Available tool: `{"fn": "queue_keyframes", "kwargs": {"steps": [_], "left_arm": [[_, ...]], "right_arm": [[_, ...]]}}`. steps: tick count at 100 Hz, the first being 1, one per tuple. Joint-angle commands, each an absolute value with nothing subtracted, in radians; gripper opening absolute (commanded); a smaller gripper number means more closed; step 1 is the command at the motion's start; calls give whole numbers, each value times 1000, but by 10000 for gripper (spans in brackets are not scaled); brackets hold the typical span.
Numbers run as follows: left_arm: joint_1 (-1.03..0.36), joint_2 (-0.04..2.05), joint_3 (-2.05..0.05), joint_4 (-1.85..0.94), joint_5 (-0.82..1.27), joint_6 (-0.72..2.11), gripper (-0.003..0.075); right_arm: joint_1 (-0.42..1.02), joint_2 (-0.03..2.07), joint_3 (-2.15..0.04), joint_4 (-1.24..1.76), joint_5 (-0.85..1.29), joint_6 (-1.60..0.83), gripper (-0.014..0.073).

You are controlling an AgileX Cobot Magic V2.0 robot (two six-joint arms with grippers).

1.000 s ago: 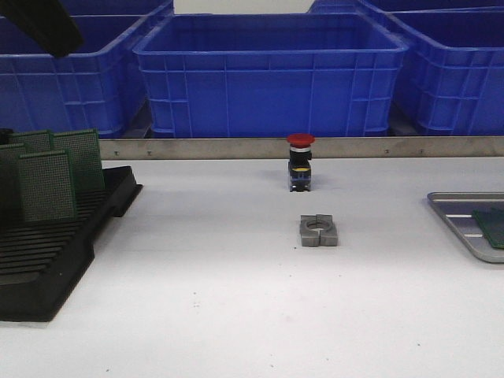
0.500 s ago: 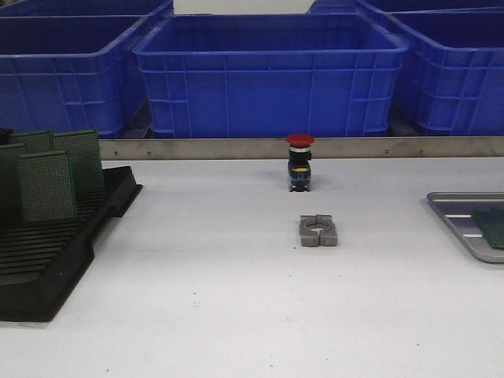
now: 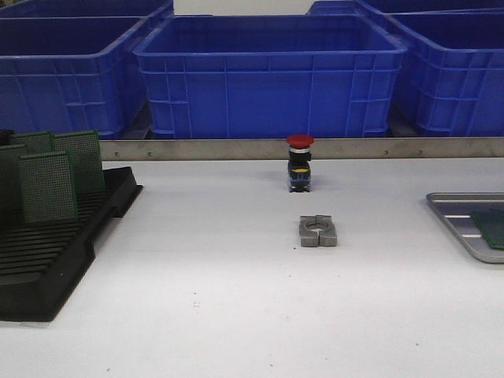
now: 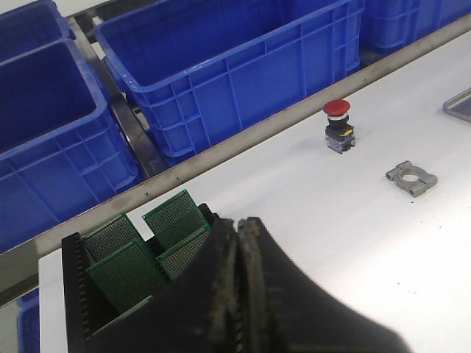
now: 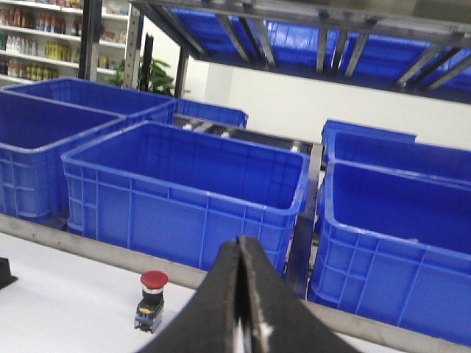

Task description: Place circuit board on tray

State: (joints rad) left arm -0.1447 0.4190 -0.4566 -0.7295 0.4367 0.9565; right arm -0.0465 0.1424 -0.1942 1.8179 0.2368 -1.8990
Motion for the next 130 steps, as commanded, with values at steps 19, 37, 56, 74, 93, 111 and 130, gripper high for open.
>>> {"fn": "queue_keyframes", "kwargs": {"steps": [19, 37, 56, 74, 93, 111, 130], "left_arm": [[-143, 193, -339, -816, 280, 944, -20], [-143, 134, -330, -814, 248, 944, -20], [-143, 134, -330, -814, 250, 944, -20], [-143, 134, -330, -814, 250, 944, -20], [-143, 134, -330, -814, 250, 944, -20], [-143, 134, -311, -814, 166, 931, -20], [-127, 134, -246, -475, 97, 486, -20]], "right_arm": [[-52, 69, -189, 1895, 285, -1905, -60], [-52, 68, -189, 1895, 285, -1905, -60], [-52, 68, -189, 1895, 285, -1905, -60], [-52, 68, -189, 1895, 285, -1905, -60], [-52, 68, -189, 1895, 285, -1905, -60], [-52, 68, -189, 1895, 285, -1905, -60], [-52, 68, -189, 1895, 285, -1905, -60]]}}
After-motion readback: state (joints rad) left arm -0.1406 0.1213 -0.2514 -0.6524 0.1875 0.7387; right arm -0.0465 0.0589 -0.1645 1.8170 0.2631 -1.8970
